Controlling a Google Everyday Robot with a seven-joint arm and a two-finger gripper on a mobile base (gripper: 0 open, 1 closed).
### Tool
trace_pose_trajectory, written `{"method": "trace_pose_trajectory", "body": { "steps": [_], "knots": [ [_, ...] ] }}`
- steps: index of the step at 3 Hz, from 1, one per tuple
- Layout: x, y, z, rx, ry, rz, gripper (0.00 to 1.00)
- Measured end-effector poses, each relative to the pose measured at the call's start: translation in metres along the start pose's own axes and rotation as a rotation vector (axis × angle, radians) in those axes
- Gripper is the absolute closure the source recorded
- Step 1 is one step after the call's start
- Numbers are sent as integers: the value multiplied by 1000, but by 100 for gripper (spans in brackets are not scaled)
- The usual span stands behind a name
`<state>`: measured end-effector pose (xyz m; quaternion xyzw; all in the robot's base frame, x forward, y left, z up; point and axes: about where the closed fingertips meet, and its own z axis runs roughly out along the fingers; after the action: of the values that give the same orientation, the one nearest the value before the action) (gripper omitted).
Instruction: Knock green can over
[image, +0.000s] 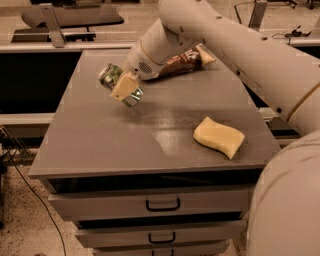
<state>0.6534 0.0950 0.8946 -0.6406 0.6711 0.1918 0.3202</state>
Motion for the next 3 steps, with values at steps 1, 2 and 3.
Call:
{"method": "trace_pose_trajectory", "body": {
  "steps": [1,2,3],
  "knots": [
    [15,6,8,-38,100,-26,84],
    [18,12,17,-51,153,-41,60],
    [17,12,16,-51,155,-42,38]
  ]
}}
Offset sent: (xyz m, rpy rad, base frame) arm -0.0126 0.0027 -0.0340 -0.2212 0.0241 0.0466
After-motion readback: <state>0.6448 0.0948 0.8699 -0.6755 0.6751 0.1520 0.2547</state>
